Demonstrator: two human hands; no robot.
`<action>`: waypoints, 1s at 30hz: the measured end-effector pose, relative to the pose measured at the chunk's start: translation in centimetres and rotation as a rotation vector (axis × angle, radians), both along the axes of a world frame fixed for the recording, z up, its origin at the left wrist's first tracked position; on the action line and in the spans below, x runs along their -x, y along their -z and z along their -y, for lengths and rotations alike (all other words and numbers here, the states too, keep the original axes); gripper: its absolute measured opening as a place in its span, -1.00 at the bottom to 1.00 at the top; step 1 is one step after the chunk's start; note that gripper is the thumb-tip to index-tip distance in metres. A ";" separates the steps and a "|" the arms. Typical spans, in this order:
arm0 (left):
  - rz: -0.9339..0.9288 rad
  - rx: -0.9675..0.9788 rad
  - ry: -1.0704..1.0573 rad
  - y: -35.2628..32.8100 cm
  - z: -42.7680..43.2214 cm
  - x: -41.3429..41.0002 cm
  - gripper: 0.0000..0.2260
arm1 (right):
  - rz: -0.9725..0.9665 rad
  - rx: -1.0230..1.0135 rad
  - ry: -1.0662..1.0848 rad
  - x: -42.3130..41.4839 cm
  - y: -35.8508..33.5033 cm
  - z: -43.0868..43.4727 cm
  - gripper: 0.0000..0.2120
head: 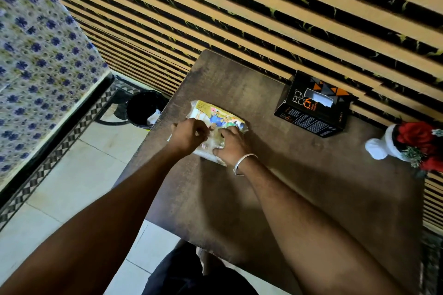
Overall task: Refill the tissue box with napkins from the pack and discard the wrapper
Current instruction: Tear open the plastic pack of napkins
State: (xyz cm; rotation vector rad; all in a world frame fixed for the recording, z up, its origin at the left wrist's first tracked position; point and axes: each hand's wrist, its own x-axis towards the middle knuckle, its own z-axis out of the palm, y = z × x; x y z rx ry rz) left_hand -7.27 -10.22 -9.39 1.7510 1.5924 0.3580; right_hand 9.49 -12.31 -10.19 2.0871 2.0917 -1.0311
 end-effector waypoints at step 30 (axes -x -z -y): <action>-0.177 -0.525 0.203 -1.2 12.0 5.0 -0.72 | -0.830 0.076 0.199 0.4 -2.1 3.0 -0.80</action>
